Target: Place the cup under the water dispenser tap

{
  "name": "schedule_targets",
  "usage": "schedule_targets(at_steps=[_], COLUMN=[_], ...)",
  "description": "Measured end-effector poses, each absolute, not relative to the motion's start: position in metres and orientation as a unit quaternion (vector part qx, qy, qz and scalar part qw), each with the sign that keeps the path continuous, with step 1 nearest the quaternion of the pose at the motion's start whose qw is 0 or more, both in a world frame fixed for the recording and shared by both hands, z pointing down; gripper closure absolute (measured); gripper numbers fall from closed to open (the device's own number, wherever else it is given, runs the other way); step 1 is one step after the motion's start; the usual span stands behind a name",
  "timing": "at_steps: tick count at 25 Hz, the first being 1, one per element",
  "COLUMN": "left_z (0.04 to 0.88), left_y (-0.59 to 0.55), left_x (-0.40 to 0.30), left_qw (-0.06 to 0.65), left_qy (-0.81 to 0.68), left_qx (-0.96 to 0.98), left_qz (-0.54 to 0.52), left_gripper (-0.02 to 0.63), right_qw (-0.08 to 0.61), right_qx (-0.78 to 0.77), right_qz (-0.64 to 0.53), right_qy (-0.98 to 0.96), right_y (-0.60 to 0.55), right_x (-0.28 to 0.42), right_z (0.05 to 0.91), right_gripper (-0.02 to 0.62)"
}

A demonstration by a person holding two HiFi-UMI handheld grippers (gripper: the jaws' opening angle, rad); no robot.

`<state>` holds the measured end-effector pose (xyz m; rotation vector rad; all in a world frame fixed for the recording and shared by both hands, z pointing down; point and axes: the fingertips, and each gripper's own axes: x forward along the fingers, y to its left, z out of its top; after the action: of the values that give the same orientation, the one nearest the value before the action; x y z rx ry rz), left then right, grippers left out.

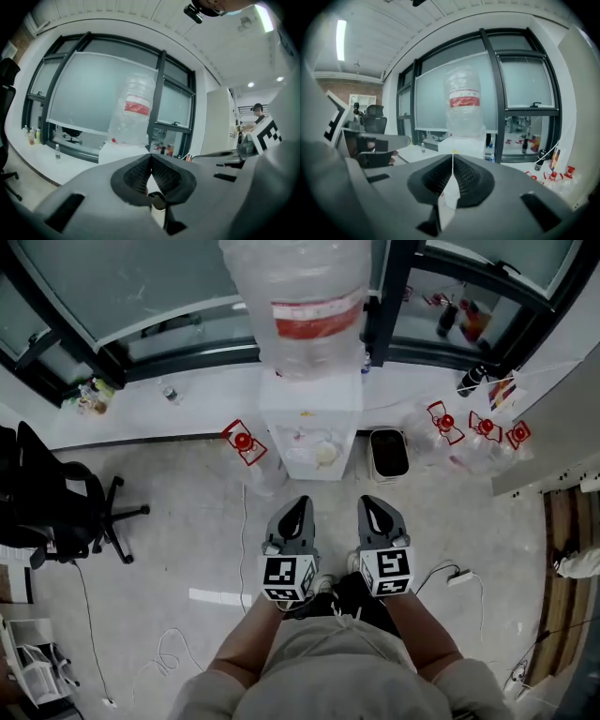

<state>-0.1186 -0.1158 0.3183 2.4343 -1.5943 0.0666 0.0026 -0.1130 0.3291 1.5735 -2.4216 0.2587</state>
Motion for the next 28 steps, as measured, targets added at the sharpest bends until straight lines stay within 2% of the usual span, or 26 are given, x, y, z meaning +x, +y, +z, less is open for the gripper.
schedule_targets(at_steps=[5,12,28], left_z=[0.265,0.202,0.176], left_y=[-0.111,-0.107,-0.099], left_x=[-0.116,-0.123,-0.127], left_qw=[0.104,0.012,-0.024], left_qy=[-0.514,-0.505,-0.504], left_qx=[0.852,0.863,0.863], left_qz=[-0.011,-0.014,-0.019], left_gripper=[0.587,0.588,0.588], right_qw=[0.098,0.076,0.066], right_qx=[0.542,0.56,0.538], right_qz=[0.058,0.041,0.021], right_qy=[-0.832,-0.824,-0.84], right_y=[-0.099,-0.096,-0.098], right_x=[-0.009,0.002,-0.018], right_z=[0.288,0.252,0.229], right_gripper=[0.566,0.568,0.568])
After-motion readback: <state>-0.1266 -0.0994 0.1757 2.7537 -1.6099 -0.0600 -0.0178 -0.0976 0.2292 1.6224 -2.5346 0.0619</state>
